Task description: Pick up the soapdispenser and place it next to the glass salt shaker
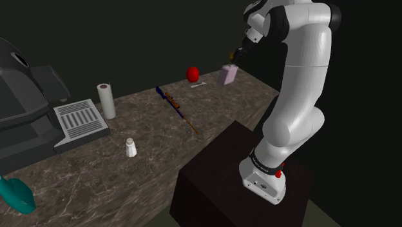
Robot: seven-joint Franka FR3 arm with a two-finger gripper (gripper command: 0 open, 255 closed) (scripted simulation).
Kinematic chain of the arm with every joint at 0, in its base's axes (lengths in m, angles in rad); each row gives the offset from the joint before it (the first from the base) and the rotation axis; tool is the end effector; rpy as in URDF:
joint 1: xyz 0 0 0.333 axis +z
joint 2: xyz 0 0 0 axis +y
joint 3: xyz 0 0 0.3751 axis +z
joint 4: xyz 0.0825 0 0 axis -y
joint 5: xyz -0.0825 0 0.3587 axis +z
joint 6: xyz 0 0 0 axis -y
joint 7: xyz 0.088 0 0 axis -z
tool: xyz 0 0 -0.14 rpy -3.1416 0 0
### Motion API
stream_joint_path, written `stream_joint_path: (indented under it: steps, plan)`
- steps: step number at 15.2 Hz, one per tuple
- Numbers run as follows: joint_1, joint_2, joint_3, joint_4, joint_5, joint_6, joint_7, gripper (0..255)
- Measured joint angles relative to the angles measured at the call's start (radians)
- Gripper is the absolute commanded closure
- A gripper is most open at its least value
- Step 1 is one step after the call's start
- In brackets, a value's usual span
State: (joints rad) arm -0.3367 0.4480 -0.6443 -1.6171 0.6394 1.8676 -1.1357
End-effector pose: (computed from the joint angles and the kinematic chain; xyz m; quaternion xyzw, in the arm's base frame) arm 0.4649 -0.4680 0.4344 -0.9849 0.0154 -0.1235 0.1205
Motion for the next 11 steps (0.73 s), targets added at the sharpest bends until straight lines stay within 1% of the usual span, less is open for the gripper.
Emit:
stream_joint_path:
  steps: [8, 11]
  plan:
    - [0.001, -0.031, -0.013, 0.065, -0.03, -0.08, 0.045, 255]
    - [-0.006, -0.033, -0.015, 0.102, -0.036, -0.115, 0.058, 255]
